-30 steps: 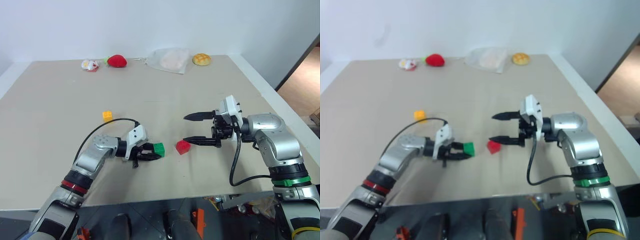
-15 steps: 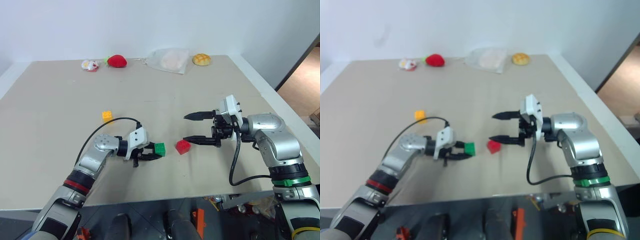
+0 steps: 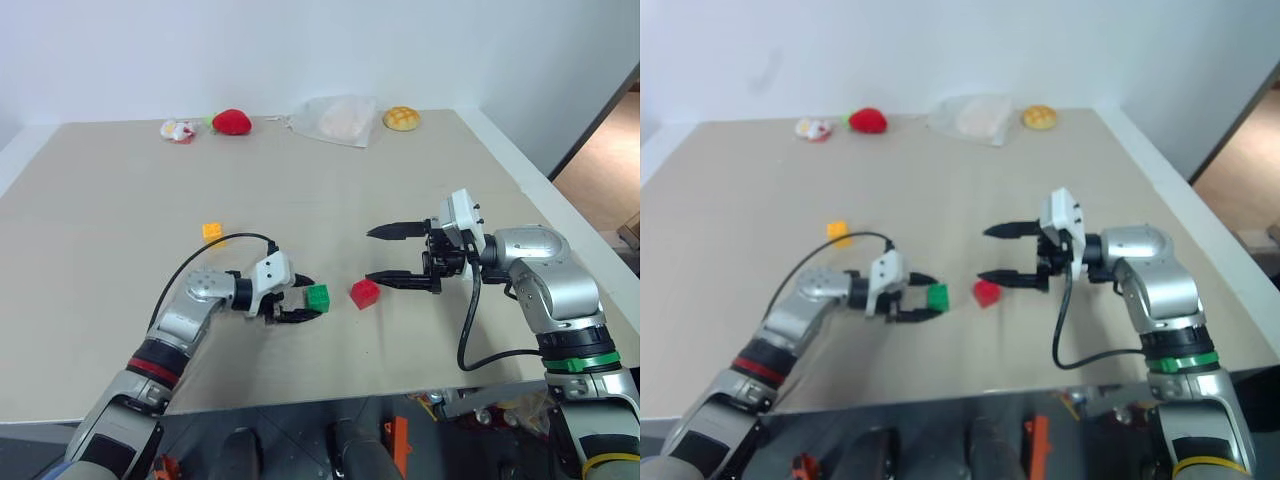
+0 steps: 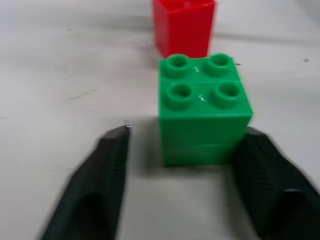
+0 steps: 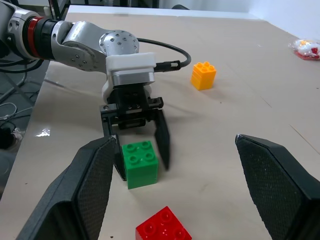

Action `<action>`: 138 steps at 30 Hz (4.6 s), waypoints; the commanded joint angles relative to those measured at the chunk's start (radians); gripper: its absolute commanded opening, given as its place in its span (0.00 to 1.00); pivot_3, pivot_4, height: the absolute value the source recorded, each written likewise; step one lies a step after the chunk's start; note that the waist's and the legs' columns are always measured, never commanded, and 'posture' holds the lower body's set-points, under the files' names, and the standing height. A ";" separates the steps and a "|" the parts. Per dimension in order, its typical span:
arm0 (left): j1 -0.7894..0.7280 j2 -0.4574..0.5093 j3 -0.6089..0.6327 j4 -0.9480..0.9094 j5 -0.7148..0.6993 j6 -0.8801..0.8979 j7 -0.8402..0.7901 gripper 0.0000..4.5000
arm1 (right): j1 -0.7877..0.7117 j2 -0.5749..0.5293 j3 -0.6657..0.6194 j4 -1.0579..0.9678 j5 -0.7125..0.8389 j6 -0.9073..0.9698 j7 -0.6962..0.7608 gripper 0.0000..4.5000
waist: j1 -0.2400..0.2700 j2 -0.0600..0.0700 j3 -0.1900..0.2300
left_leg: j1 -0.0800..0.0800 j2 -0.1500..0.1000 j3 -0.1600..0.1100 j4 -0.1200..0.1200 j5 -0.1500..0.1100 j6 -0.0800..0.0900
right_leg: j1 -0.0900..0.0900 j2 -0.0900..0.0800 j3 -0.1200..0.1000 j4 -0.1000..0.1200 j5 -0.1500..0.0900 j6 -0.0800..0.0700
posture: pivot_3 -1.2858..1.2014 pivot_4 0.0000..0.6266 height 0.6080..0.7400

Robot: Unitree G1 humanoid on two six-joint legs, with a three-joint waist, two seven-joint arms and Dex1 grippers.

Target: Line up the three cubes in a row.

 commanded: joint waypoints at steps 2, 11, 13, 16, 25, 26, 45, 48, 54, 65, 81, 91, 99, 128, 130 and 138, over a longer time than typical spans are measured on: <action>-0.002 0.027 0.014 0.017 0.024 -0.014 -0.006 0.99 | -0.021 -0.003 -0.027 -0.018 0.016 -0.005 -0.001 0.88 | -0.001 0.000 0.000 | 0.000 0.000 0.000 -0.002 0.000 0.000 | -0.001 0.000 0.000 0.000 -0.001 0.000 | 0.52 0.24 1.00; 0.144 0.271 0.114 -0.145 -0.060 0.073 -0.129 0.99 | -0.027 -0.006 -0.034 -0.013 0.024 -0.001 0.002 0.88 | -0.040 0.000 0.000 | 0.003 0.004 -0.002 -0.010 0.000 0.000 | -0.003 0.007 0.002 0.000 -0.003 -0.004 | 0.52 0.24 1.00; 0.201 0.322 0.149 -0.216 -0.098 0.118 -0.139 0.99 | -0.030 -0.005 -0.033 -0.011 0.024 0.000 0.001 0.88 | -0.042 0.000 0.000 | 0.005 0.004 -0.002 -0.011 -0.001 0.001 | -0.003 0.009 0.003 0.002 -0.004 -0.007 | 0.52 0.24 1.00; 0.259 0.360 0.202 -0.285 -0.137 0.168 -0.119 0.99 | -0.036 0.001 -0.028 -0.005 0.021 -0.001 0.000 0.88 | -0.041 0.000 0.000 | 0.004 0.005 -0.003 -0.011 -0.001 0.001 | -0.004 0.009 0.003 0.002 -0.004 -0.007 | 0.52 0.24 1.00; 0.309 0.305 0.453 -0.355 -0.274 0.324 0.128 0.99 | -0.057 0.027 -0.009 0.010 0.013 -0.002 0.007 0.88 | -0.038 -0.001 0.001 | 0.003 0.005 -0.002 -0.010 -0.001 0.001 | -0.005 0.009 0.002 0.002 -0.004 -0.007 | 0.52 0.24 1.00; 0.307 0.305 0.467 -0.326 -0.256 0.307 0.155 0.99 | -0.060 0.031 -0.006 0.012 0.012 -0.002 0.009 0.88 | -0.038 -0.001 0.001 | 0.003 0.005 -0.002 -0.010 -0.001 0.000 | -0.005 0.008 0.002 0.002 -0.004 -0.007 | 0.52 0.24 1.00; 0.210 0.294 0.540 -0.003 -0.204 0.184 0.276 0.99 | -0.111 0.197 0.052 -0.057 0.003 0.022 -0.092 0.88 | -0.030 -0.001 0.000 | 0.002 0.005 -0.002 -0.010 -0.002 0.000 | -0.005 0.009 0.003 0.002 -0.004 -0.007 | 0.52 0.24 1.00; 0.143 0.284 0.522 0.080 -0.181 0.162 0.275 0.99 | -0.127 0.226 0.062 -0.067 -0.009 0.019 -0.122 0.88 | -0.030 -0.001 0.000 | 0.002 0.005 -0.002 -0.010 -0.002 -0.001 | -0.005 0.009 0.003 0.002 -0.004 -0.007 | 0.52 0.24 1.00; 0.032 0.248 0.468 0.234 -0.137 0.096 0.240 0.99 | -0.125 0.236 0.069 -0.084 0.001 0.025 -0.120 0.88 | -0.027 -0.001 0.000 | 0.001 0.005 -0.002 -0.010 -0.002 -0.001 | -0.005 0.009 0.002 0.002 -0.004 -0.005 | 0.52 0.24 1.00; -0.151 0.238 0.384 0.519 -0.035 -0.027 0.155 0.99 | -0.115 0.228 0.058 -0.091 0.008 0.031 -0.123 0.88 | -0.027 -0.002 0.000 | 0.001 0.005 -0.002 -0.010 -0.003 -0.002 | -0.005 0.009 0.002 0.002 -0.002 -0.002 | 0.52 0.24 1.00; -0.211 0.203 0.393 0.634 -0.013 -0.114 0.100 0.50 | -0.111 0.216 0.057 -0.078 0.004 0.028 -0.129 0.88 | -0.026 -0.002 0.000 | 0.000 0.005 -0.002 -0.009 -0.003 -0.002 | -0.005 0.009 0.002 0.002 -0.002 -0.001 | 0.52 0.24 1.00; -0.125 0.218 0.369 0.461 -0.022 -0.078 0.014 0.41 | -0.116 0.212 0.071 -0.074 0.012 0.039 -0.093 0.88 | -0.027 -0.002 0.000 | 0.000 0.005 -0.002 -0.009 -0.003 -0.002 | -0.005 0.009 0.002 0.002 -0.002 -0.001 | 0.52 0.24 1.00; 0.104 0.252 0.310 -0.002 -0.089 0.046 -0.127 0.41 | -0.089 0.161 0.057 -0.066 0.000 0.033 -0.058 0.88 | -0.028 -0.002 0.000 | 0.000 0.005 -0.002 -0.009 -0.003 -0.002 | -0.006 0.009 0.003 0.003 -0.003 -0.002 | 0.52 0.24 1.00; 0.274 0.211 0.254 -0.268 -0.150 0.173 -0.040 0.41 | -0.008 0.078 -0.006 -0.127 0.052 0.083 -0.110 0.88 | -0.029 -0.002 0.000 | 0.001 0.005 -0.002 -0.008 -0.003 -0.002 | -0.005 0.009 0.004 0.003 -0.005 -0.006 | 0.52 0.24 1.00; 0.286 0.217 0.255 -0.282 -0.156 0.177 -0.038 0.41 | -0.012 0.080 -0.006 -0.125 0.052 0.084 -0.112 0.88 | -0.029 -0.002 0.000 | 0.001 0.005 -0.002 -0.008 -0.003 -0.002 | -0.005 0.009 0.004 0.003 -0.005 -0.006 | 0.52 0.24 1.00; 0.302 0.218 0.265 -0.310 -0.179 0.203 -0.015 0.41 | -0.023 0.089 0.001 -0.115 0.049 0.083 -0.108 0.88 | -0.029 -0.002 0.000 | 0.001 0.005 -0.002 -0.008 -0.003 -0.002 | -0.005 0.009 0.004 0.003 -0.005 -0.006 | 0.52 0.24 1.00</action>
